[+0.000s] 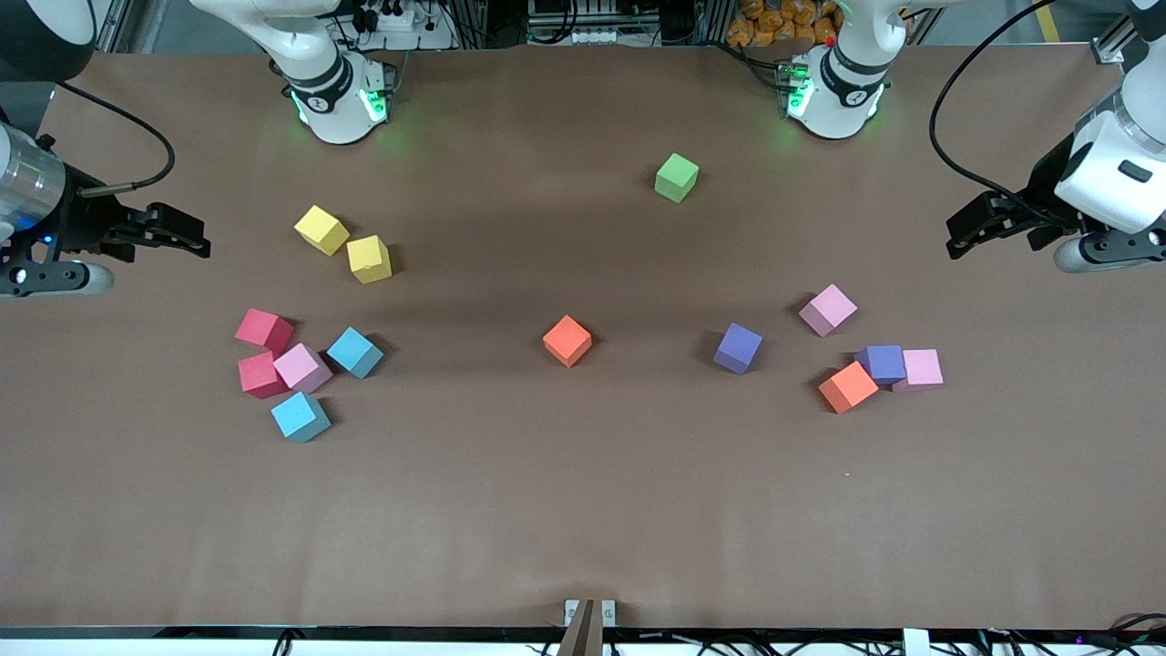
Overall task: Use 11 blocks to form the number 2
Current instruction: 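Grasp the cyan cube with the right gripper while the left gripper grasps the green cube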
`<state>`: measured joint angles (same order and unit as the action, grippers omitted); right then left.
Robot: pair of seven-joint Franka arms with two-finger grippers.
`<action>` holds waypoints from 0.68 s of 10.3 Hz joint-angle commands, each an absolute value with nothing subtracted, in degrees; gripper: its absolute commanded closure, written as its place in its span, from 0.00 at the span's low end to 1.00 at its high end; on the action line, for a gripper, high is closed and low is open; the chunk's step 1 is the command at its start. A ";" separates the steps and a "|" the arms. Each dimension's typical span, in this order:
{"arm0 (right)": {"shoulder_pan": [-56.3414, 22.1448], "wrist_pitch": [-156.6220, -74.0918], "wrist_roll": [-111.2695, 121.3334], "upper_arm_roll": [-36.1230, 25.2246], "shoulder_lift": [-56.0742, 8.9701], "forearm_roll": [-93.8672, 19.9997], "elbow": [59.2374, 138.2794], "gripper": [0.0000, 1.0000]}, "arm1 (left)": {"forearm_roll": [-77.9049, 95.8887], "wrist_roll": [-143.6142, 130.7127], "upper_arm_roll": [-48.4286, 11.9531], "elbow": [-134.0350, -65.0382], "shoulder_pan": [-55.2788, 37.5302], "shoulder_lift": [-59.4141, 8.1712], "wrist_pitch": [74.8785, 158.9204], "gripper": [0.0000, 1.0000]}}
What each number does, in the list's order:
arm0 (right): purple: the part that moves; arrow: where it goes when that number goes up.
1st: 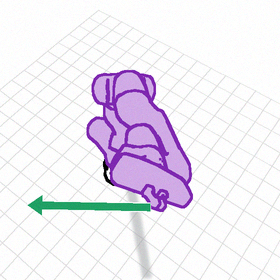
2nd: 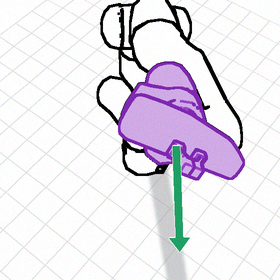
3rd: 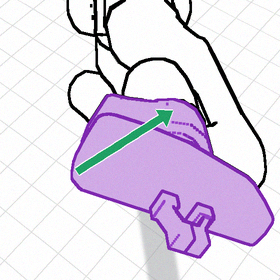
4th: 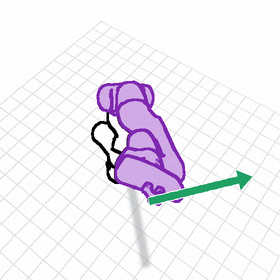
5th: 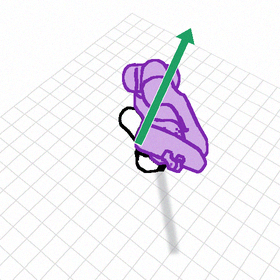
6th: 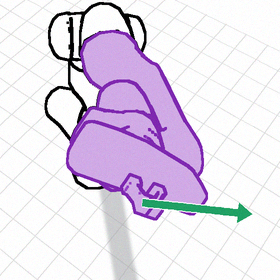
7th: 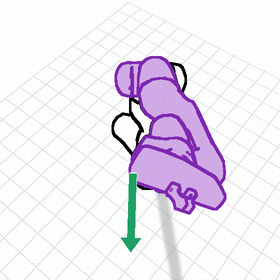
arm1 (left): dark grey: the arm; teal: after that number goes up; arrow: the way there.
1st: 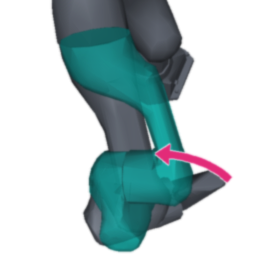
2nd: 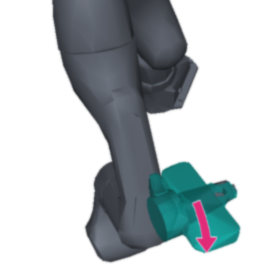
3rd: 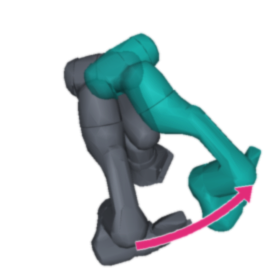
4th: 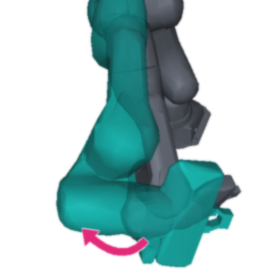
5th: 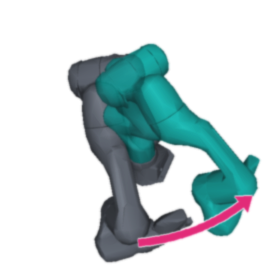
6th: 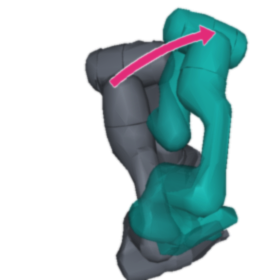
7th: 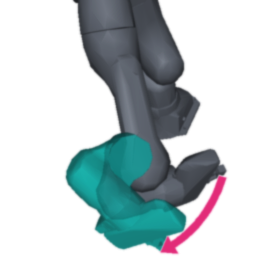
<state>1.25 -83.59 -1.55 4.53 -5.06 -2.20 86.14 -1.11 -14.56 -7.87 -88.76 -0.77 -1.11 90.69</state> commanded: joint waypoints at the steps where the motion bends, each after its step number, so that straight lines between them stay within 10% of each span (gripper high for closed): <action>1: 1.41 -83.41 -1.76 4.57 -4.31 -3.16 86.57 0.00 | -2.64 -13.53 -8.26 -88.50 -1.14 -0.88 89.30 0.00; 7: 1.49 -83.32 -1.41 4.48 -4.83 -3.08 87.19 0.00 | -0.62 -27.10 -18.70 -101.21 -8.16 -1.67 93.23 0.00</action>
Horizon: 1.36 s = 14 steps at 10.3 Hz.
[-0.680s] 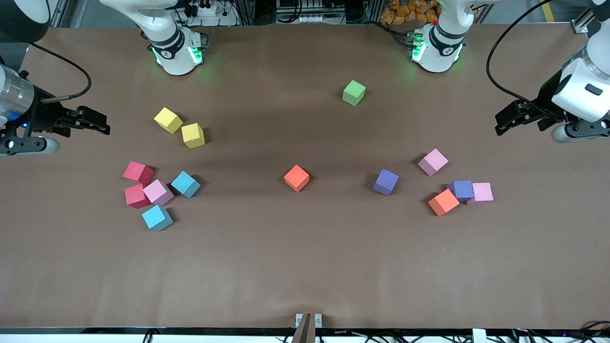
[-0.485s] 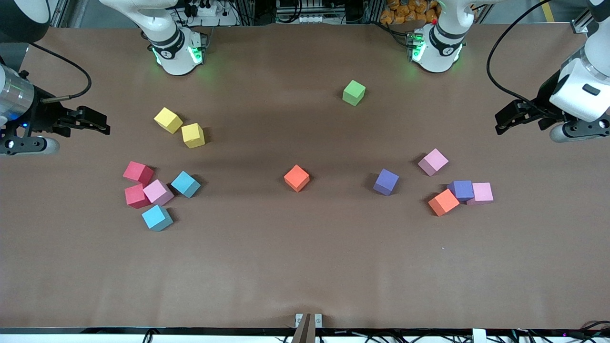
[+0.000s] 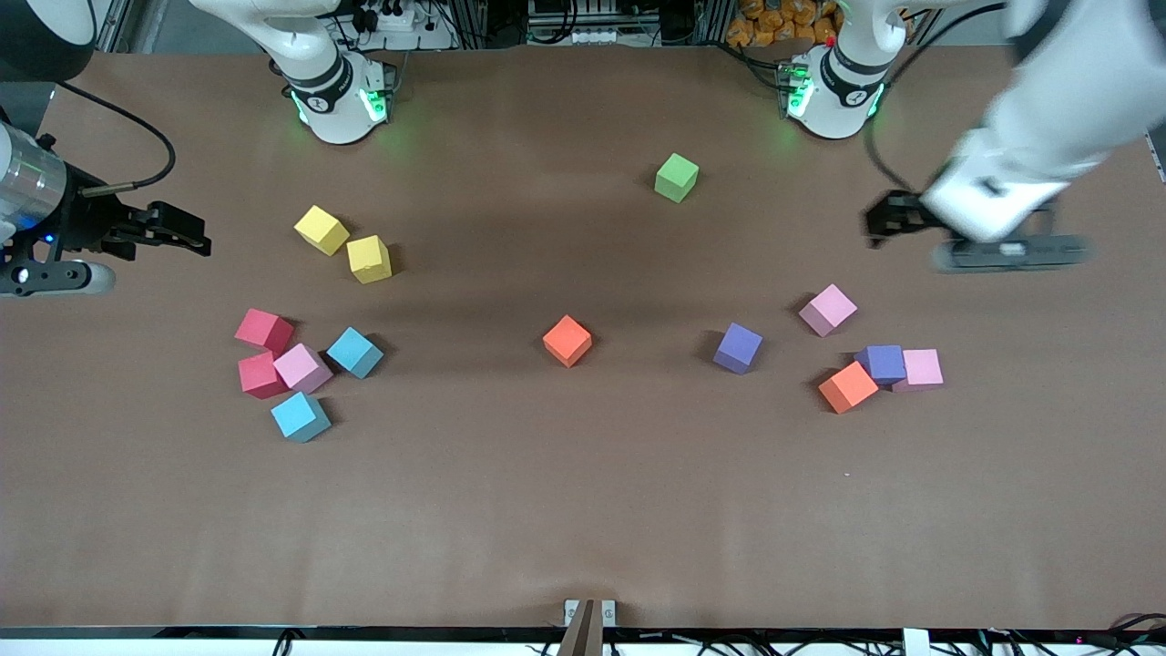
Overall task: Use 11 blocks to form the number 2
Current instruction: 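Grasp the cyan cube with the right gripper while the left gripper grasps the green cube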
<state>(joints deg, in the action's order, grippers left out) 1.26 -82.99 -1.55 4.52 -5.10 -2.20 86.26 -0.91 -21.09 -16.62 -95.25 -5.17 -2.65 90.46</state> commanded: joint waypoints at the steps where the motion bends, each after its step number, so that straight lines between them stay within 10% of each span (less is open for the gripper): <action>1: 1.41 -83.67 -1.23 4.48 -6.49 -3.08 86.93 0.00 | 0.52 -31.07 -21.77 -105.25 -9.30 -1.67 95.43 0.00; 7: -4.02 -93.07 4.48 4.57 -21.60 -3.16 86.75 0.00 | 2.90 -34.01 -46.12 -128.98 -8.70 -2.72 119.21 0.00; 14: -6.94 -115.35 29.31 4.48 -23.20 -2.29 105.44 0.00 | 2.11 -27.07 -51.68 -142.64 -9.40 -5.44 135.95 0.00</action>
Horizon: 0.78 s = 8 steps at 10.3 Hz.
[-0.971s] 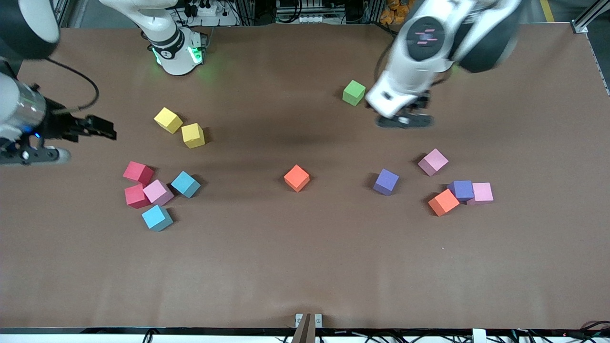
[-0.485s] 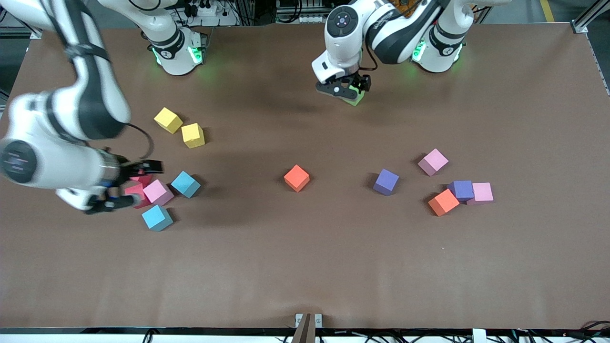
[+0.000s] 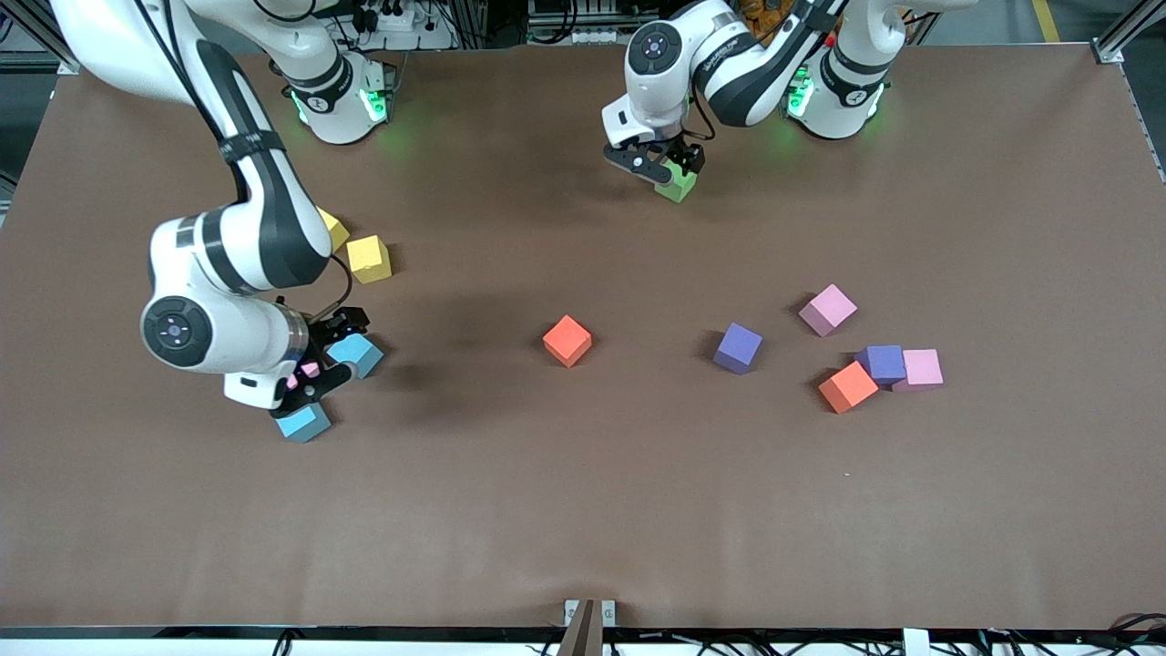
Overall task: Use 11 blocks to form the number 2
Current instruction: 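Grasp the cyan cube with the right gripper while the left gripper grasps the green cube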
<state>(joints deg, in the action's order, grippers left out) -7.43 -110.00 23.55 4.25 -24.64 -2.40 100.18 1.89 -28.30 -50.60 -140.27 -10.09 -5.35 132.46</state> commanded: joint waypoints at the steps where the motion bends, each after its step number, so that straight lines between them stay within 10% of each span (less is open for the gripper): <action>1: -6.77 -119.66 34.14 4.48 -23.38 -2.29 107.82 0.00 | 2.20 -27.07 -52.03 -142.73 -9.40 -6.15 136.23 0.00; 8: -3.52 -139.11 46.85 4.39 -23.38 -2.37 120.83 0.00 | -2.54 -27.68 -51.86 -145.37 -10.28 -8.52 139.22 0.00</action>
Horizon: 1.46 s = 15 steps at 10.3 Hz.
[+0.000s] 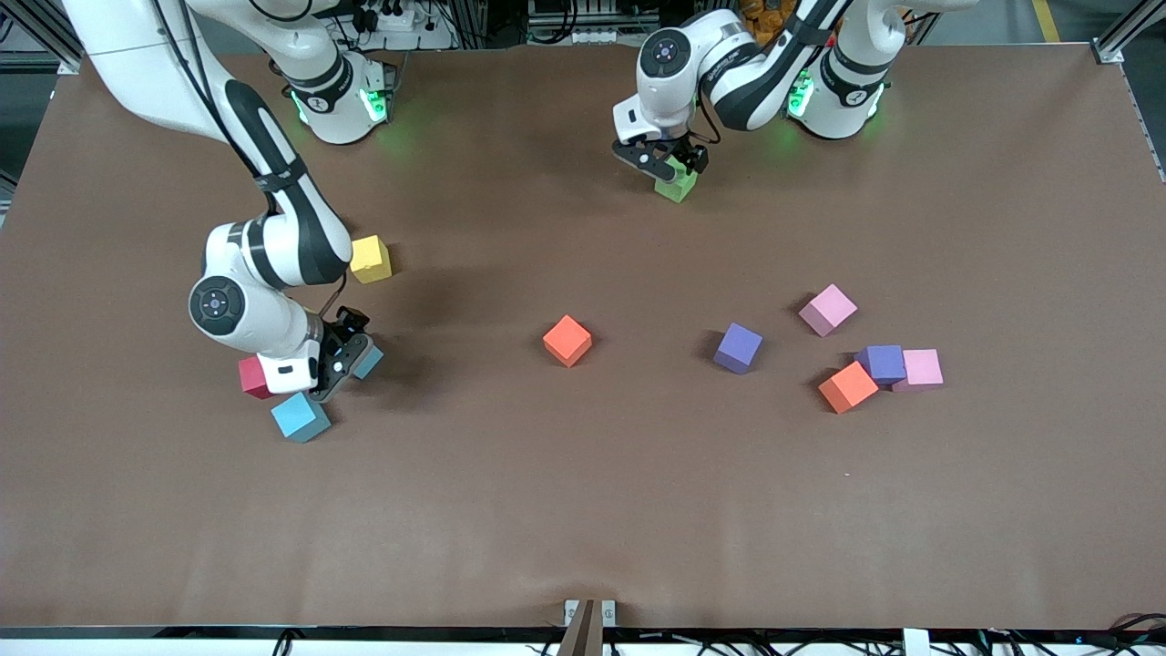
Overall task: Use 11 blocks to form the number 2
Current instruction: 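Grasp the cyan cube with the right gripper while the left gripper grasps the green cube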
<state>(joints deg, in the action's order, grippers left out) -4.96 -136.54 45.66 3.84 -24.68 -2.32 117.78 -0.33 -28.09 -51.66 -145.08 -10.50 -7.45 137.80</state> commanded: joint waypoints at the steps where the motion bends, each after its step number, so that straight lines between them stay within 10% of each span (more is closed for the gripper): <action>1: -3.52 -140.87 46.67 4.39 -23.38 -2.72 122.33 0.00 | -2.64 -27.69 -51.77 -145.46 -10.28 -9.13 140.00 0.00; 10: -4.13 -145.19 46.76 4.57 -23.64 -3.08 123.49 0.00 | -9.92 -32.93 -49.22 -145.55 -10.28 -14.22 141.33 0.00; 13: -4.13 -145.20 46.67 4.66 -23.64 -3.08 123.49 0.31 | -14.67 -38.66 -49.04 -145.55 -10.46 -16.61 141.94 0.00; 15: -4.22 -145.02 46.67 4.75 -23.47 -3.08 123.40 0.56 | -15.03 -38.93 -48.43 -145.37 -10.46 -17.05 141.94 0.79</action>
<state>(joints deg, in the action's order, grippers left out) -4.31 -144.65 45.70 4.35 -24.48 -2.37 122.55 -13.26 -37.21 -48.94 -145.50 -10.41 -16.47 141.13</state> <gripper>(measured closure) 0.383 0.163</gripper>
